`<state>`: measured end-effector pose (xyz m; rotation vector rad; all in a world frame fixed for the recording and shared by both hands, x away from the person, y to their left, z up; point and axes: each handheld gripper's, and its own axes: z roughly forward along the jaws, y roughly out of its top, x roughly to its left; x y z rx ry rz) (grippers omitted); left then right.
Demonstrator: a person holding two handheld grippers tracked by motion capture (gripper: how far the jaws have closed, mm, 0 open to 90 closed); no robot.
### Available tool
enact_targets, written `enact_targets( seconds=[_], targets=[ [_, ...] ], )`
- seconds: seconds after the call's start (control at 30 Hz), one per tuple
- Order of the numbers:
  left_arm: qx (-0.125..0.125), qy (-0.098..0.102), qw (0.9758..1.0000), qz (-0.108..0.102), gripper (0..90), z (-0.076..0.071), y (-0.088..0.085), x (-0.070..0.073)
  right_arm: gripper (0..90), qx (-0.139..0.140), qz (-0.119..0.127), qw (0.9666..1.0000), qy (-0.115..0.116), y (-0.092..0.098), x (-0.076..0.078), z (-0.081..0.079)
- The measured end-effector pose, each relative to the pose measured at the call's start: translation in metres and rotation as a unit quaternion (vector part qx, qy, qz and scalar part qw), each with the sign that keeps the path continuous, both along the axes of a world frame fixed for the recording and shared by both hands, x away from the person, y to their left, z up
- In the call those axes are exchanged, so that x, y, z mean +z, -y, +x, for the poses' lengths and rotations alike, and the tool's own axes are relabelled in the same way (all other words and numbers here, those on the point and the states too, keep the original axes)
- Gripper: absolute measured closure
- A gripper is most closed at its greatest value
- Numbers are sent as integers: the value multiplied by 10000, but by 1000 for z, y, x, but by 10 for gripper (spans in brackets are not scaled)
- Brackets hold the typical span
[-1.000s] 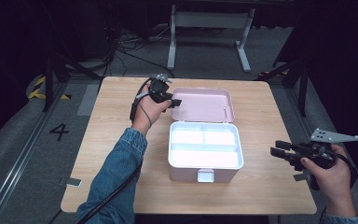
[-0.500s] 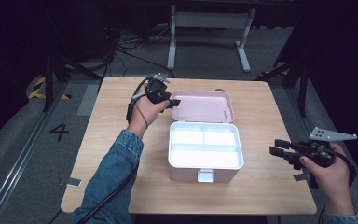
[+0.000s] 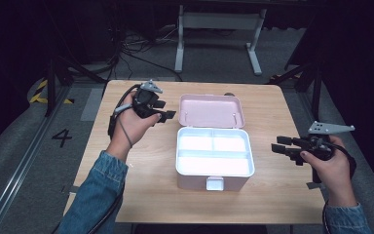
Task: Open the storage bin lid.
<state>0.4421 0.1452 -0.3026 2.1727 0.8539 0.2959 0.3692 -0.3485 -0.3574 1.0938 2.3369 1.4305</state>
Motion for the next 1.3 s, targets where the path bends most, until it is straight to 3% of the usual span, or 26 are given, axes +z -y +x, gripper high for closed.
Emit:
enact_targets(
  seconds=[0.03, 0.07, 0.1, 0.2, 0.3, 0.4, 0.5, 0.67, 0.97, 1.2, 1.3],
  targets=[
    [0, 0, 10000, 0, 450, 0, 0, 0, 515, 0, 0, 10000, 0, 0, 0, 0],
    [64, -18, 10000, 66, 445, -12, -9, 3, 513, -37, -86, 10000, -28, -3, 1, 7],
    [64, -18, 10000, 66, 438, -12, -9, 3, 513, -37, -86, 10000, -28, -3, 1, 7],
    [138, -75, 9997, 196, 401, -32, -25, 4, 514, -196, -239, 9994, -156, -5, 2, 17],
    [179, -102, 9993, 309, 374, -41, -33, 3, 516, -227, -274, 9990, -257, -6, 1, 20],
    [300, -170, 9983, 462, 366, -56, -46, 0, 517, -271, -598, 9973, -334, -7, -2, 24],
    [367, -200, 9978, 524, 363, -64, -52, -3, 517, -247, -649, 9969, -378, -7, -5, 26],
    [477, -394, 9959, 660, 343, -81, -74, -16, 515, -262, -941, 9937, -557, -3, -12, 27],
    [697, -628, 9920, 845, 337, -93, -94, -39, 506, -251, -1244, 9890, -759, 8, -21, 28],
    [742, -839, 9907, 769, 329, -91, -108, -58, 500, -350, -1541, 9831, -920, 19, -29, 28],
    [849, -911, 9886, 840, 326, -90, -114, -65, 495, -372, -1624, 9814, -959, 23, -30, 28]
  ],
)
